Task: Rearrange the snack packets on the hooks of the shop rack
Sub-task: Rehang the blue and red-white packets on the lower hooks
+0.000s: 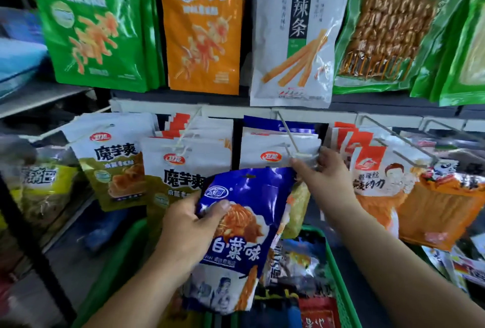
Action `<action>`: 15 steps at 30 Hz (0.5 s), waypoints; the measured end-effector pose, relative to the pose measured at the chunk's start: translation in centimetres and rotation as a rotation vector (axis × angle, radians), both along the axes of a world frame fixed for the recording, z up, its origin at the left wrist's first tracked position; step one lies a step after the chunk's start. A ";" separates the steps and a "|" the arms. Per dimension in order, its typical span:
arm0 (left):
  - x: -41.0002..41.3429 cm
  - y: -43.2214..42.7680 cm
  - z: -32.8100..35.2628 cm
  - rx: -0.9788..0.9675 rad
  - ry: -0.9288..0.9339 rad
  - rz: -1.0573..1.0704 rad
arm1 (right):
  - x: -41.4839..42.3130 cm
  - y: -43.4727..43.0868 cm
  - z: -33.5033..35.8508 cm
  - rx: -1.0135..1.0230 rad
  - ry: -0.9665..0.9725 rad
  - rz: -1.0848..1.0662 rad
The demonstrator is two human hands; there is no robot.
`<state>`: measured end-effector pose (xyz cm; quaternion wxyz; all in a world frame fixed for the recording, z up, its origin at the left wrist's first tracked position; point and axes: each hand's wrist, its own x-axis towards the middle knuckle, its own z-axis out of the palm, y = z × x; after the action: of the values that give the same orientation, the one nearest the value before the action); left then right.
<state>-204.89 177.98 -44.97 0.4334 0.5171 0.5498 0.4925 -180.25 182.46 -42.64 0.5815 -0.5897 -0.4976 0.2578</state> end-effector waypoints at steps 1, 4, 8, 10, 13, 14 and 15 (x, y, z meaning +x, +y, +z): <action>-0.3 0.0 -0.1 -0.005 -0.022 0.008 | -0.4 -0.3 -0.1 0.029 -0.046 -0.089; -0.2 0.3 -0.4 -0.039 -0.063 -0.001 | -1.4 -3.9 -1.2 0.103 -0.120 -0.220; -0.5 0.8 -1.1 -0.101 -0.058 -0.113 | -3.2 -6.8 -3.1 -0.157 0.275 0.317; -0.4 0.7 -1.2 -0.110 -0.056 -0.166 | -2.7 -6.6 -3.9 -0.209 0.307 0.356; -0.4 0.7 -1.4 -0.122 -0.067 -0.150 | -2.1 -6.1 -4.0 -0.219 0.359 0.401; -0.5 0.9 -1.4 -0.124 -0.076 -0.127 | -2.0 -6.1 -4.1 -0.212 0.368 0.422; -0.5 1.0 -1.4 -0.128 -0.087 -0.097 | -1.9 -6.2 -4.1 -0.198 0.357 0.434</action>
<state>-205.37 178.99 -46.37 0.5126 0.4923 0.5350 0.4567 -182.10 176.29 -46.78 0.5309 -0.4687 -0.4745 0.5228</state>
